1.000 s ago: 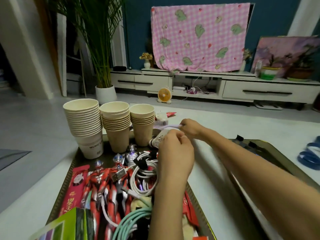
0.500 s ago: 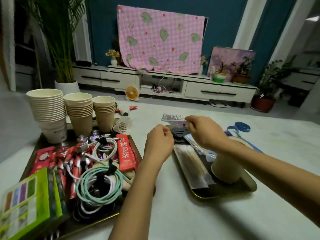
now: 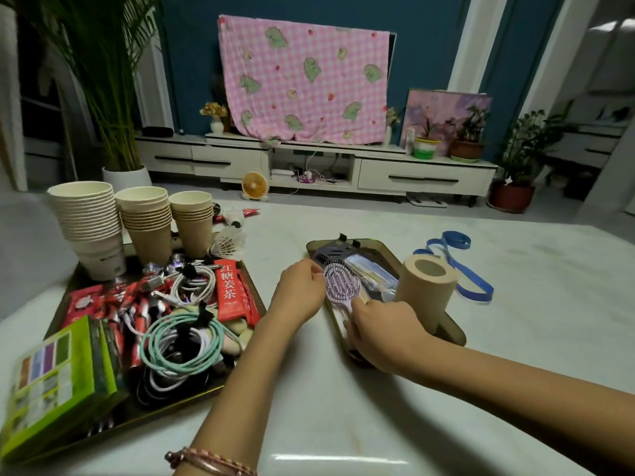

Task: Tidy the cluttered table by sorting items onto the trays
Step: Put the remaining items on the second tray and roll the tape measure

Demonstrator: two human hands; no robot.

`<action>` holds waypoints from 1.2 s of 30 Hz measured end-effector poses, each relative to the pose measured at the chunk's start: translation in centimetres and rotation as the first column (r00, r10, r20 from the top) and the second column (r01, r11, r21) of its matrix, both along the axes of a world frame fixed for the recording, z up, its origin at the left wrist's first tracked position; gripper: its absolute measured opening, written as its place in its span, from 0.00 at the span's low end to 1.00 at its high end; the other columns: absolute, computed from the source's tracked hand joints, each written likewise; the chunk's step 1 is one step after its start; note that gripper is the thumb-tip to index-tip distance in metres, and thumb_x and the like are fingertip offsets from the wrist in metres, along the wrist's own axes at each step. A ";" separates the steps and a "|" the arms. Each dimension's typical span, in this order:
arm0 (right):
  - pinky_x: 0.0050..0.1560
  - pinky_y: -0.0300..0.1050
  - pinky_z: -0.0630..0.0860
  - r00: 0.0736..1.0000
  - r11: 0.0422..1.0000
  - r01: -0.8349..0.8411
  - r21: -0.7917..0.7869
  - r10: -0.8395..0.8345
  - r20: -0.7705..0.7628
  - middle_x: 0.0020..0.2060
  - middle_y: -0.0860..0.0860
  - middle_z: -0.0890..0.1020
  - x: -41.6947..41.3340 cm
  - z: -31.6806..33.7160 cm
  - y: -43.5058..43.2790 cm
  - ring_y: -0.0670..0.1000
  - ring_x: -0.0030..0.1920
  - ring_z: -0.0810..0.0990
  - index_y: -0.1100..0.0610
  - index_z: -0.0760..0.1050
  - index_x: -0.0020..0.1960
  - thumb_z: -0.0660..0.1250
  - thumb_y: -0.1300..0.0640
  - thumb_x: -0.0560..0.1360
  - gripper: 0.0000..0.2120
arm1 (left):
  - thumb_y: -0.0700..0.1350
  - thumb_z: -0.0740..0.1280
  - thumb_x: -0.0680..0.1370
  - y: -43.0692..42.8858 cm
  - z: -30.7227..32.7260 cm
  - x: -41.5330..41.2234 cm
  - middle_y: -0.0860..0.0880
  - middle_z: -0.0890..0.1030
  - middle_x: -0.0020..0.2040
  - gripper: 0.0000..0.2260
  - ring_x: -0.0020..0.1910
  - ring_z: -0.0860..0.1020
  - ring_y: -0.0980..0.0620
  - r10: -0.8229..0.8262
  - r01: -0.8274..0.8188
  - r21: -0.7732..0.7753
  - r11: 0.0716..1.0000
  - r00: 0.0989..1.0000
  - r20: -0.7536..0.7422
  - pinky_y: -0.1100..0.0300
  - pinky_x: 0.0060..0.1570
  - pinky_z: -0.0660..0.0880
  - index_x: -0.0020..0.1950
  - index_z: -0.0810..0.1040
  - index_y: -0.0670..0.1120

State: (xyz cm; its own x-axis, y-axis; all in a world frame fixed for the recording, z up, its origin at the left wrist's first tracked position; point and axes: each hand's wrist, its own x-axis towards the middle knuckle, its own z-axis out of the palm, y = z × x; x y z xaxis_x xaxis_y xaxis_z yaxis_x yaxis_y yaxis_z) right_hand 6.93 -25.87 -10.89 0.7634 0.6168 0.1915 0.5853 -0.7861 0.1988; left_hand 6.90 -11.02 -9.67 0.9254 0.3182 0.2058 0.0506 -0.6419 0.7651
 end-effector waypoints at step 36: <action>0.41 0.45 0.76 0.694 0.740 0.289 0.607 0.276 -0.665 0.42 0.61 0.83 -1.1 -1.1 15.6 0.58 0.43 0.81 0.66 0.80 0.44 0.59 0.63 0.77 0.12 | 0.39 0.53 0.81 19.8 -4.0 -20.0 0.47 0.78 0.44 0.12 0.38 0.77 0.51 0.757 -0.657 -0.488 0.575 0.653 0.013 0.64 0.32 0.69 0.54 0.76 0.43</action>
